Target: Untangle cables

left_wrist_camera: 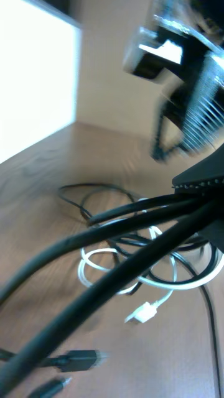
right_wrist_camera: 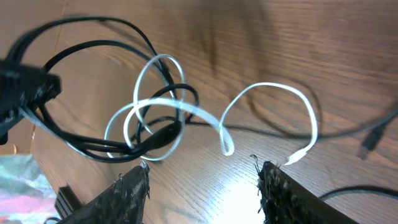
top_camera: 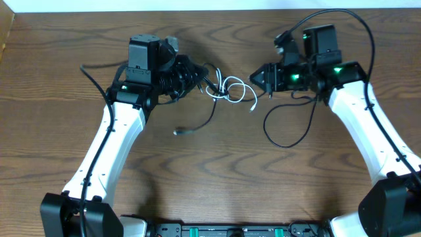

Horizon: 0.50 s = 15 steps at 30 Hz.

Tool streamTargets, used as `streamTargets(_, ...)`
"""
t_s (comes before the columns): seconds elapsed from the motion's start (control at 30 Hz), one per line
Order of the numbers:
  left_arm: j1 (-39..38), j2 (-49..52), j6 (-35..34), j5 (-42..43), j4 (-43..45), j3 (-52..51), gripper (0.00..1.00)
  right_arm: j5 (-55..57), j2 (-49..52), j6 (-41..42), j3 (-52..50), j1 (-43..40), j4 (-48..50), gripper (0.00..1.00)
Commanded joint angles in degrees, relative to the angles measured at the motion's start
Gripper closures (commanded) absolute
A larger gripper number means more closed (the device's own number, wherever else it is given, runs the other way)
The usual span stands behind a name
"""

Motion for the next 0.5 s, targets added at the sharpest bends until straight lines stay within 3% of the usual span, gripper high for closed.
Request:
streamTargets(0.0,0.2,0.0,-29.8,-1.7,-0.1,0.3,0.93,0.9,-0.8,-3.2,0.3,1.2,0.2,0.44)
streamTargets(0.13,0.2,-0.1,-41.5,1.0,0.2,0.3,0.93,0.1,-0.8,-7.2,0.2,2.8,1.1,0.45)
streamTargets(0.47,0.2,-0.1,-54.1,4.9,0.3,0.3,0.93,0.0,-0.8,-19.4,0.2,6.7,1.5,0.50)
